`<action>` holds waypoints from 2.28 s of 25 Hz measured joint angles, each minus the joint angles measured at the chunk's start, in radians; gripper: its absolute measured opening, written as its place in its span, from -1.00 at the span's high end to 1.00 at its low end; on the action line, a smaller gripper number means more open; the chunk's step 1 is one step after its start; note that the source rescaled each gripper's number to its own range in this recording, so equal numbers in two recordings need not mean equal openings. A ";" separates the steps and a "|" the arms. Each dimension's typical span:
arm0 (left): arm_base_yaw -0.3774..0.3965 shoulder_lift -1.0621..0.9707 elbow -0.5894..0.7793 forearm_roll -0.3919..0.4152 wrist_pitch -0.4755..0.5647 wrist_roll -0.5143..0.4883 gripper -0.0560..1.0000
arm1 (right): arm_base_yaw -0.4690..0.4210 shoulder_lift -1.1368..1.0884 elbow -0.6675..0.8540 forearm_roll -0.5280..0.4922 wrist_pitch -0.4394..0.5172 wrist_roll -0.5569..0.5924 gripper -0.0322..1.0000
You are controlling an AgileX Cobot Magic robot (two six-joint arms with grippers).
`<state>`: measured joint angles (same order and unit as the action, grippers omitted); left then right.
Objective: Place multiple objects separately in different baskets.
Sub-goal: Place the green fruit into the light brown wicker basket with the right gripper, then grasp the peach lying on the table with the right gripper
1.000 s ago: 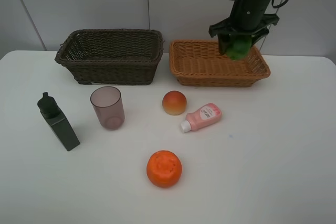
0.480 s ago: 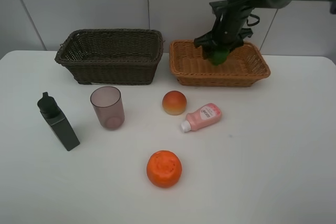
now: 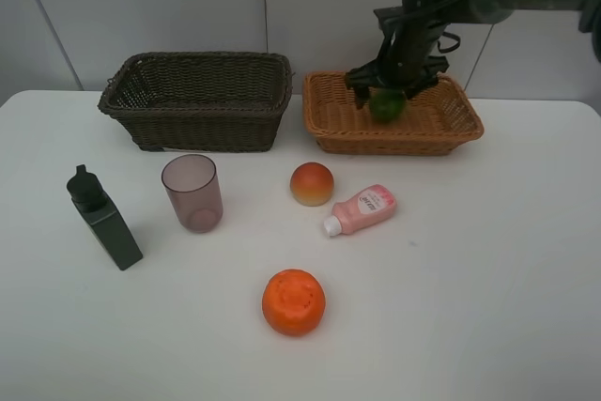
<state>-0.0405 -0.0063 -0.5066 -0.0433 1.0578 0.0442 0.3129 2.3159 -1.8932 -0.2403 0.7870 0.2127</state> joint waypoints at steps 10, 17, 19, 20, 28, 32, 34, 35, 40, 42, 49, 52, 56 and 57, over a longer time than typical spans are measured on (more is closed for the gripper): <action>0.000 0.000 0.000 0.000 0.000 0.000 -1.00 | 0.071 -0.136 0.000 0.107 0.231 0.005 -0.97; 0.000 0.000 0.000 0.000 0.000 0.000 -1.00 | 0.168 -0.211 0.110 0.148 0.283 0.125 -0.97; 0.000 0.000 0.000 0.000 0.000 0.000 -1.00 | 0.198 -0.217 0.145 0.154 0.282 0.162 -0.97; 0.000 0.000 0.000 0.000 0.000 0.000 -1.00 | 0.210 -0.218 0.164 0.155 0.276 0.186 -0.97; 0.000 0.000 0.000 0.000 0.000 0.000 -1.00 | 0.319 -0.219 0.291 0.123 0.164 0.375 -0.97; 0.000 0.000 0.000 0.000 0.000 0.000 -1.00 | 0.349 -0.219 0.340 0.063 0.097 0.459 -0.97; 0.000 0.000 0.000 0.000 0.000 0.000 -1.00 | 0.349 -0.219 0.353 0.025 0.072 0.508 -0.97; 0.000 0.000 0.000 0.000 0.000 0.000 -1.00 | 0.349 -0.219 0.354 0.009 0.060 0.529 -0.97; 0.000 0.000 0.000 0.000 0.000 0.000 -1.00 | 0.362 -0.219 0.356 -0.048 0.018 0.618 -0.97; 0.000 0.000 0.000 0.000 0.000 0.000 -1.00 | 0.370 -0.219 0.356 -0.051 -0.004 0.634 -0.97; 0.000 0.000 0.000 0.000 0.000 0.000 -1.00 | 0.384 -0.212 0.356 -0.110 -0.021 0.735 -0.97; 0.000 0.000 0.000 0.000 0.000 0.000 -1.00 | 0.389 -0.195 0.356 -0.124 -0.017 0.752 -0.97; 0.000 0.000 0.000 0.000 0.000 0.000 -1.00 | 0.397 -0.169 0.356 -0.126 -0.019 0.763 -0.97; 0.000 0.000 0.000 0.000 0.000 0.000 -1.00 | 0.399 -0.161 0.356 -0.126 -0.019 0.763 -0.97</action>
<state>-0.0405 -0.0063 -0.5066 -0.0433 1.0578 0.0442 0.7117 2.1550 -1.5368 -0.3664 0.7676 0.9755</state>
